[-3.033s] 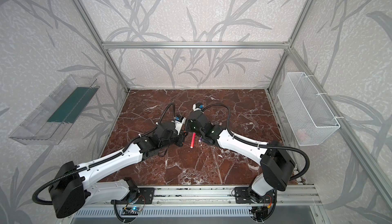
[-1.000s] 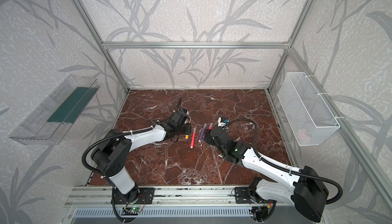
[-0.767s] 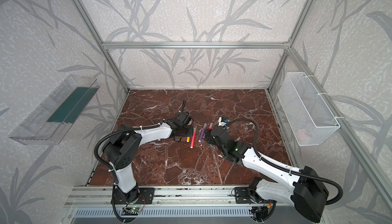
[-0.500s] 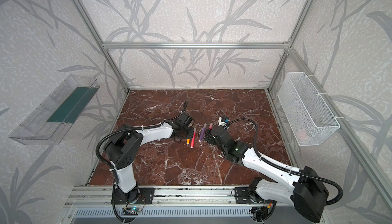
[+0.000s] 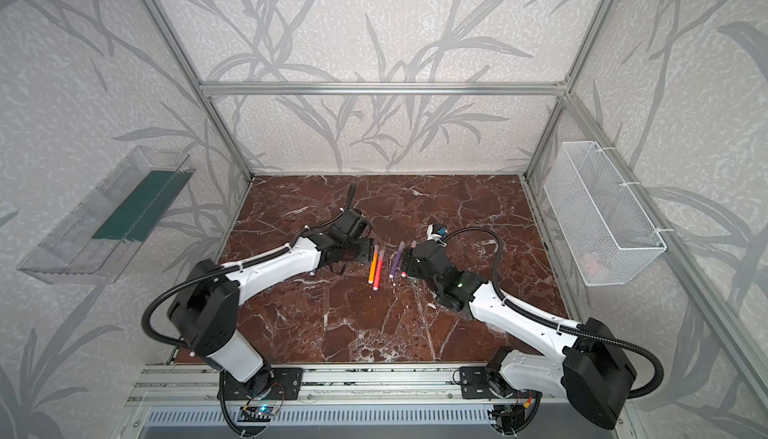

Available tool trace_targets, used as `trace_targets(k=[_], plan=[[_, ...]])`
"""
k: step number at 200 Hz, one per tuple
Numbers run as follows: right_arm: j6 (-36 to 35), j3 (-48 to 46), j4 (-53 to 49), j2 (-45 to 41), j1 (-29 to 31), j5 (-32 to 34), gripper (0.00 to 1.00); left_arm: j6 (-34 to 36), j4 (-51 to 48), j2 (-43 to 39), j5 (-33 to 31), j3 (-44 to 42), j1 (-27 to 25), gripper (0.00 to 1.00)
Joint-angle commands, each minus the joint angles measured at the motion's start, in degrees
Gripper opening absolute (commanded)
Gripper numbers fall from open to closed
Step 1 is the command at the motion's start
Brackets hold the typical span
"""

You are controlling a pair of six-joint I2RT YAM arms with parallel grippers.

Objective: Insert the pens into the pen caps

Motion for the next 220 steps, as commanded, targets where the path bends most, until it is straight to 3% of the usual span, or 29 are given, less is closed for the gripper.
trace_targets(k=[1, 34, 73, 143, 181, 220], plan=[[-2.18, 4.90, 1.76, 4.49, -0.08, -2.86, 0.70, 0.05, -3.49, -8.85, -11.75, -5.93, 3.21, 0.71], [-4.29, 16.78, -2.30, 17.14, 0.08, -8.79, 0.62, -3.78, -0.55, -18.54, -16.13, -17.70, 11.89, 0.70], [-5.12, 30.06, -5.67, 32.22, 2.09, -11.58, 0.56, -4.16, 3.76, -14.42, -8.65, -22.05, 19.04, 0.65], [-3.36, 49.77, -14.98, 50.57, 3.08, -11.59, 0.53, -2.80, 7.79, -2.93, -0.93, -18.96, 21.61, 0.61], [-2.24, 54.56, -17.01, 55.28, 3.08, -10.41, 0.55, -1.01, 5.51, 2.04, 2.91, -14.97, 21.69, 0.53], [-1.63, 57.73, -18.04, 58.71, 2.90, -8.38, 0.56, -0.47, 6.13, 2.71, 3.97, -14.66, 21.70, 0.53]])
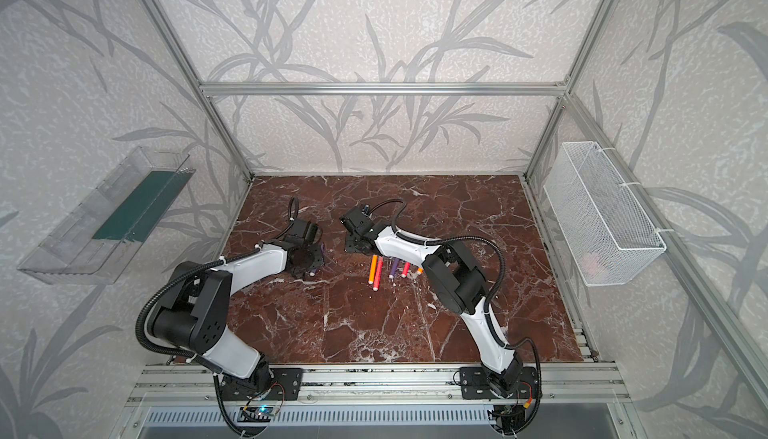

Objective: Insert the pens into the pen caps
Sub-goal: 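Grasp the thin purple marker with the left gripper while the right grasps a white cap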

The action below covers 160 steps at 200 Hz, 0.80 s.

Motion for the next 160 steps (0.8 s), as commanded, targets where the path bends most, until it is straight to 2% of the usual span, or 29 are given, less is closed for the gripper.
trace_targets(k=[1, 106, 160], plan=[[1.02, 3.14, -2.40, 2.31, -0.22, 2.11, 0.56, 1.07, -0.20, 0.34, 1.26, 1.07, 0.24, 0.53], [0.60, 12.32, -6.91, 10.60, -1.44, 5.73, 0.56, 1.81, 0.14, 0.47, 4.92, 1.59, 0.19, 0.56], [-2.70, 25.52, -16.20, 18.19, -1.80, 6.93, 0.51, 2.03, 0.40, 0.97, 5.54, 1.79, 0.19, 0.51]])
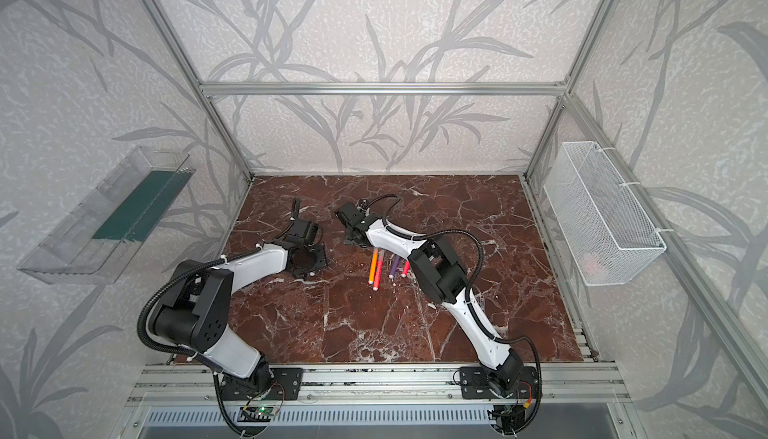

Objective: Insert the pens into the pen caps
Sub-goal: 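Grasp the thin purple marker with the left gripper while the right grasps a white cap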

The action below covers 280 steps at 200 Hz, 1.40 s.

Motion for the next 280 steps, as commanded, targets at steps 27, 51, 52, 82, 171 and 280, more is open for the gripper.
trace_targets(k=[27, 51, 52, 82, 171, 280], plan=[[-1.73, 7.73, -9.33, 5.17, -0.10, 1.46, 0.51, 0.60, 0.47, 0.68, 0.60, 1.68, 0.19, 0.50], [-1.80, 7.26, -10.15, 4.86, 0.23, 2.90, 0.50, 0.72, 0.28, 0.71, 0.77, 1.92, 0.18, 0.49], [-1.81, 7.19, -10.18, 4.80, 0.24, 2.97, 0.50, 0.74, 0.28, 0.74, 0.78, 1.92, 0.19, 0.49], [-2.87, 5.01, -9.41, 2.93, 1.22, 5.77, 0.49, 0.70, 0.27, 0.99, 0.94, 2.17, 0.19, 0.48], [-6.98, 17.87, -20.48, 9.71, 1.30, 2.89, 0.44, 1.19, 0.06, 1.78, 1.86, 3.23, 0.18, 0.48], [-7.14, 18.01, -20.22, 10.82, 0.52, 1.81, 0.17, -1.02, -4.18, 3.68, -2.95, 5.58, 0.19, 0.48]])
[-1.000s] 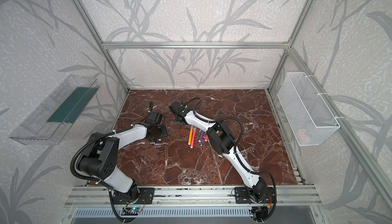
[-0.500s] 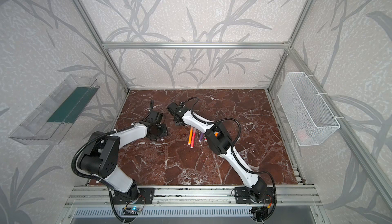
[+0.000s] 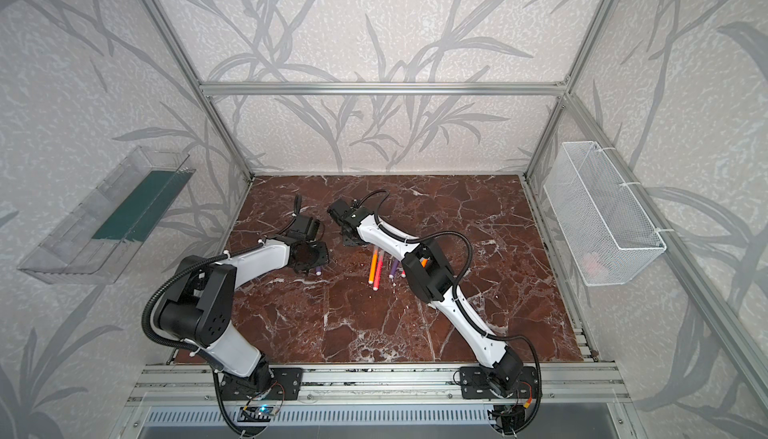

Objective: Insert the pens into the pen caps
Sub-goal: 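Grasp the thin purple marker with the left gripper while the right grasps a white cap, then lift the purple marker and white cap and bring them together above the table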

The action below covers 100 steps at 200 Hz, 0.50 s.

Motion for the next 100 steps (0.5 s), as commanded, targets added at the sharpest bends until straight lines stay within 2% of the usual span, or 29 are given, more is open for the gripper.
trace_targets(k=[1, 54, 72, 100], plan=[[-0.47, 0.88, -2.96, 2.17, -0.33, -1.07, 0.17, -1.44, -3.58, 1.25, -3.61, 2.23, 0.19, 0.48], [0.32, -1.38, -2.43, -0.73, -0.74, -1.52, 0.12, -2.12, -7.42, 3.56, -6.61, 5.09, 0.11, 0.47], [0.41, -6.14, 0.80, -4.24, -0.73, -1.64, 0.12, -2.39, -7.73, 5.31, -6.58, 5.75, 0.05, 0.47], [0.73, -15.65, 6.67, -11.14, -0.69, -2.06, 0.12, -2.96, -8.80, 8.00, -7.07, 7.35, -0.46, 0.40]])
